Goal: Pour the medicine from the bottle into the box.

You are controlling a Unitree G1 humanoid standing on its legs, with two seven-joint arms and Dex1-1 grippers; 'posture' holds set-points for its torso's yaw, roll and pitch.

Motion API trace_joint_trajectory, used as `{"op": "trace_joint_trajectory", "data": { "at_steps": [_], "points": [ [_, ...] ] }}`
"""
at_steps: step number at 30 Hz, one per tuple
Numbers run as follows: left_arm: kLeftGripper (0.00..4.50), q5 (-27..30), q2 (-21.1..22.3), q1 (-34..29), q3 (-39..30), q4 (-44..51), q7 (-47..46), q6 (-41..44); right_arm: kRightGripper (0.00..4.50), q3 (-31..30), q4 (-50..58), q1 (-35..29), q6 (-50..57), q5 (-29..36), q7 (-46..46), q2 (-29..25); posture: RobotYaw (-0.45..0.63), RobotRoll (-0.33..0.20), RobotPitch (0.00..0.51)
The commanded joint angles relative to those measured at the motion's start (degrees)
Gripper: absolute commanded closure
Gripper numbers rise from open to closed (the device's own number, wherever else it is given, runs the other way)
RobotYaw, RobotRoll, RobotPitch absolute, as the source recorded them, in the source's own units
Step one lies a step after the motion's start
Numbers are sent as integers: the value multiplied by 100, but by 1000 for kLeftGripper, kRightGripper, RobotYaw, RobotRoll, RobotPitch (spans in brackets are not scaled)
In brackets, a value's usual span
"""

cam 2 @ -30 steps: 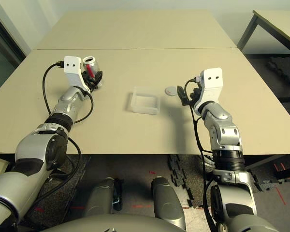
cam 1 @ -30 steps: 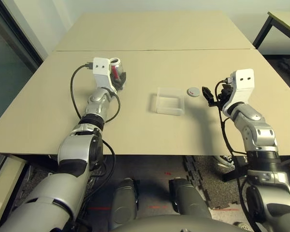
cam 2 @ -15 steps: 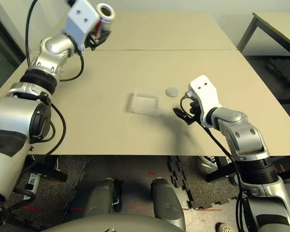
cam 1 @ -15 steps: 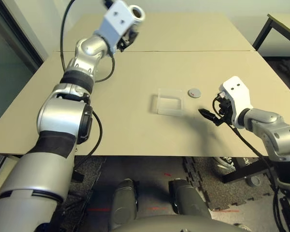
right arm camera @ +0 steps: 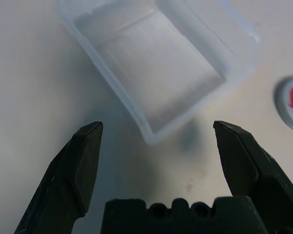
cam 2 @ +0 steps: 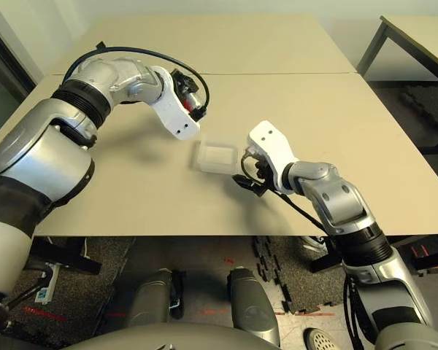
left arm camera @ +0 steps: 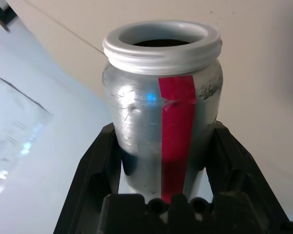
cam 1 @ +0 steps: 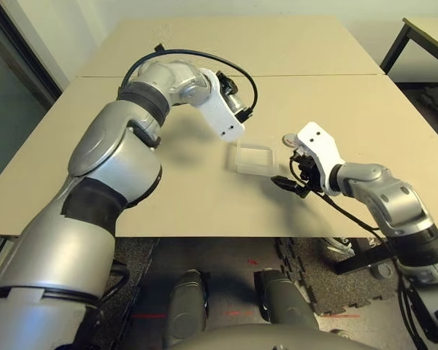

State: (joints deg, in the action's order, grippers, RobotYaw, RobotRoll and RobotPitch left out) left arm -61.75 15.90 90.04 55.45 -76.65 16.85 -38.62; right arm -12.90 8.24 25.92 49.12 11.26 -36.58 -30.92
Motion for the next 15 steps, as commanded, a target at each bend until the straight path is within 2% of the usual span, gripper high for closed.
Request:
{"op": "trace_joint_trajectory", "data": {
  "at_steps": [1, 8, 12, 15],
  "points": [
    [1865, -176, -216, 100, 156, -58, -213, -128, 0, -8, -142, 69, -68, -57, 69, 108, -250, 0, 55],
    [1865, 10, -379, 36, -68, -119, -119, -93, 0, 86, -165, 25, -75, -97, 125, 131, -265, 0, 62],
    [1865, -230, -333, -23, 118, -109, -306, -17, 0, 108, -166, 30, -66, -97, 110, 100, -263, 0, 65],
    [1865, 185, -334, -137, -268, -164, 33, -6, 0, 115, -194, 59, -84, -102, 115, 101, -263, 0, 64]
  ]
}}
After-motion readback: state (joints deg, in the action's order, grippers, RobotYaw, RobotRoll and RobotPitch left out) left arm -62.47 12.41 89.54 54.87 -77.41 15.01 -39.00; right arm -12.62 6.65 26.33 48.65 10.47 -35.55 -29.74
